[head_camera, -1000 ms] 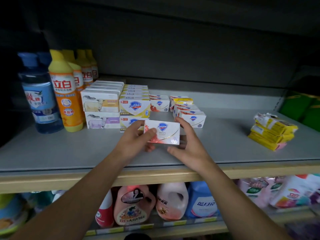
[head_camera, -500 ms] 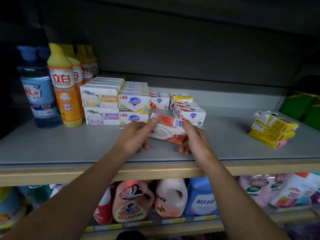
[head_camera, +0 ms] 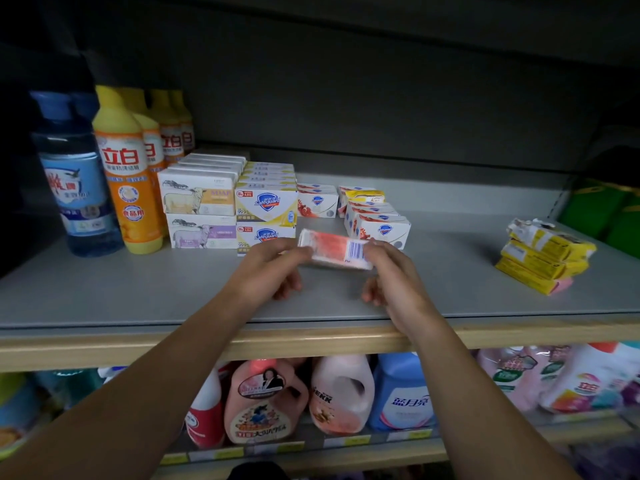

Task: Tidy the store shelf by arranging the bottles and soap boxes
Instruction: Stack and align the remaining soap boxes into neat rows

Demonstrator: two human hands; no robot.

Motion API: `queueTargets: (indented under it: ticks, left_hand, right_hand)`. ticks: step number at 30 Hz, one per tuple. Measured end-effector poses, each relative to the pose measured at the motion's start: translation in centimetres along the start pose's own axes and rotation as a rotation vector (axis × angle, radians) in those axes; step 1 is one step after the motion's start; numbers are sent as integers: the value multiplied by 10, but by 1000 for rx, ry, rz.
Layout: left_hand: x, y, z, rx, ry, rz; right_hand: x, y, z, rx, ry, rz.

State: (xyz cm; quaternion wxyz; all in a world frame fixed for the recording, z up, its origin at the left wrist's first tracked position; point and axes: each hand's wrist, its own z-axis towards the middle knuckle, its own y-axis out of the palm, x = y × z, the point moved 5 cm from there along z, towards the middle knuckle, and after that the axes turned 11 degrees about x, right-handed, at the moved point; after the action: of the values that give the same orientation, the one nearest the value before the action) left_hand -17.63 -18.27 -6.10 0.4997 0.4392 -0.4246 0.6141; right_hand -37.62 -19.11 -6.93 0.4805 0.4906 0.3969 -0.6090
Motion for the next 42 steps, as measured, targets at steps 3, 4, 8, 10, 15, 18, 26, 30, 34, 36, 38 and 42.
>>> queueTargets:
  ticks: [3,4,8,10,15,18,26,30,34,36,38,42]
  left_hand:
    - [-4,0,1,-37,-44,-151]
    - [-6,0,2,-20,-53,-176]
    - [-6,0,2,-6,-9,-150]
    - [-5,1,2,-65,20,-155]
    - [-1,-3,-1,-87,68,-171]
    - [4,-3,-6,-57,95,-210]
    - [4,-4,-4,-7,95,-168]
    - [2,-6,0,170,155,56]
    - [8,-4,-5,227,364,404]
    - [15,1,-8,233,511,571]
    - [24,10,-9,180,644,716]
    - [33,36,3,1,640,1044]
  right_hand:
    - [2,4,1,-62,-13,96]
    - [2,4,1,-60,-28,81]
    - [5,1,2,-44,-109,-5]
    - [6,-1,3,-51,-145,-51]
    - [-1,4,-2,-67,-249,-227]
    - [-3,2,-3,-22,-265,-285]
    - [-3,4,-5,-41,-280,-270]
    - [-3,-1,-2,13,-277,-172]
    - [3,3,1,-19,-218,-191]
    - [2,4,2,-10,-189,-142]
    - [-2,-2,4,75,-177,-72]
    - [-14,-23,19,258,-211,-19]
